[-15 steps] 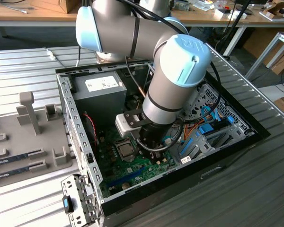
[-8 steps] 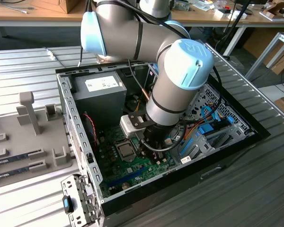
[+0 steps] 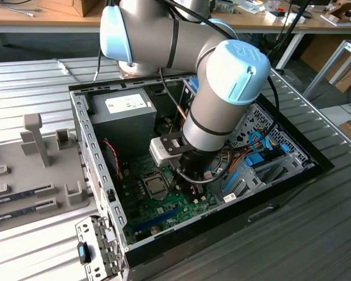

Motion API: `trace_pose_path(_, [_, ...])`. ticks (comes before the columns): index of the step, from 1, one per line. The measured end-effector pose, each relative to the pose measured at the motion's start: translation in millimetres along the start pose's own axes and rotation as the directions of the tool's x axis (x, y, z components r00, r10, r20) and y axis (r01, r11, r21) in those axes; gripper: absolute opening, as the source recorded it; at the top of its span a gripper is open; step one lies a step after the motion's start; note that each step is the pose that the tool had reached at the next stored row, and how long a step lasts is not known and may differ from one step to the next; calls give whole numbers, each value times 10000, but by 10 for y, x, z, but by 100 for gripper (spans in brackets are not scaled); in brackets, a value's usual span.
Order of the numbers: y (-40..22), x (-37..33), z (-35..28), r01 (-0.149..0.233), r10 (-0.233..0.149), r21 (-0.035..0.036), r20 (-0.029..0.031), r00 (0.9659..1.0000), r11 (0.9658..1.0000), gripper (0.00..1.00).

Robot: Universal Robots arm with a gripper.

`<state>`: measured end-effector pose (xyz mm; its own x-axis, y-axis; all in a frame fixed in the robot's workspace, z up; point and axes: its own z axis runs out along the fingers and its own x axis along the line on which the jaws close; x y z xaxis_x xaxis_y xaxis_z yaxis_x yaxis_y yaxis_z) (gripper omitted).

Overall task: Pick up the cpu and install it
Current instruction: 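Install the second cpu locking lever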

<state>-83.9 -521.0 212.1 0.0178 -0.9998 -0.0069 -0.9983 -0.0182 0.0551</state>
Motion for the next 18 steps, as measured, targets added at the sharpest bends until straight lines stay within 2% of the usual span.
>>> trace_pose_path(7, [0,-9,-271,2,-2,0,27,10000,10000,11])
trace_pose_path(10, [-13,-31,-418,7,-7,-1,135,9999,10000,11])
trace_pose_path(12, [-12,-50,-487,11,-11,-2,186,9998,10000,11])
trace_pose_path(14, [-9,-56,-527,15,-15,0,249,9997,10000,11])
trace_pose_path(15, [-8,-57,-552,17,-17,2,302,9995,10000,11])
trace_pose_path(18, [-8,-57,-553,16,-17,2,302,9995,10000,11])
